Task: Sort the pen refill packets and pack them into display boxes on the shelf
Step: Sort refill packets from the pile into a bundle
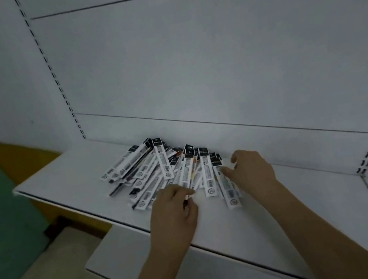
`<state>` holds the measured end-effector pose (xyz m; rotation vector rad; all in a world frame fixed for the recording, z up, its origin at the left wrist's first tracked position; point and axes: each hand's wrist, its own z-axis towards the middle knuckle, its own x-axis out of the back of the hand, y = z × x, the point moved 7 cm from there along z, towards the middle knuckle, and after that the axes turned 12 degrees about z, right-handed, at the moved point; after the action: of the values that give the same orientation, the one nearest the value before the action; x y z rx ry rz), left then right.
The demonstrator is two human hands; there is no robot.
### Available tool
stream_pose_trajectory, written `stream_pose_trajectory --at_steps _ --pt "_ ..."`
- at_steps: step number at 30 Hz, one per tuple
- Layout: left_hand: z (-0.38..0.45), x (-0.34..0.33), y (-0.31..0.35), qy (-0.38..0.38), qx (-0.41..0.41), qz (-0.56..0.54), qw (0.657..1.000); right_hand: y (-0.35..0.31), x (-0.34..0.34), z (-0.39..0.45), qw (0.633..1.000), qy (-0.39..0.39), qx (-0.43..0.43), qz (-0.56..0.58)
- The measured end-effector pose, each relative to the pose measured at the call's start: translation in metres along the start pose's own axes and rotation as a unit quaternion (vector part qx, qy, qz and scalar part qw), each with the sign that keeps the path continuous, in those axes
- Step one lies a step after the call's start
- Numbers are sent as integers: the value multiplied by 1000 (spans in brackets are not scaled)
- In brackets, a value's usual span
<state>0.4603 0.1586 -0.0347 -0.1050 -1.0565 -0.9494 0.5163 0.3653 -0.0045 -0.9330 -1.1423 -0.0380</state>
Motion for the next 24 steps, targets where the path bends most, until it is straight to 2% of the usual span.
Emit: stream_pose_trajectory --at_steps 2,8,12,15,17,18,20,21,24 --pt "20 -8 -22 -9 2 12 1000 0 -21 5 997 -33 -54 -38" --pt "48 -37 -32 -28 -19 56 998 7 -36 15 987 -81 -133 -32" --pt "47 -44 -36 -34 -20 78 996 16 -37 17 980 -118 -157 -18" --pt "47 -46 -35 -35 -23 83 996 18 -28 13 983 -102 -150 30" --pt "47 -47 -35 -36 -27 82 996 15 -20 11 984 -83 -131 90" --pt "47 -47 -35 -37 -28 80 996 15 -18 10 974 -73 -138 162" --pt "47 -46 -35 -39 -30 79 996 12 -19 8 925 -67 -163 336" --pt "47 -46 -34 -41 -30 79 996 9 -19 10 912 -58 -161 372" --pt "46 -44 -33 -43 -32 80 995 -2 -29 23 958 -21 -124 256"
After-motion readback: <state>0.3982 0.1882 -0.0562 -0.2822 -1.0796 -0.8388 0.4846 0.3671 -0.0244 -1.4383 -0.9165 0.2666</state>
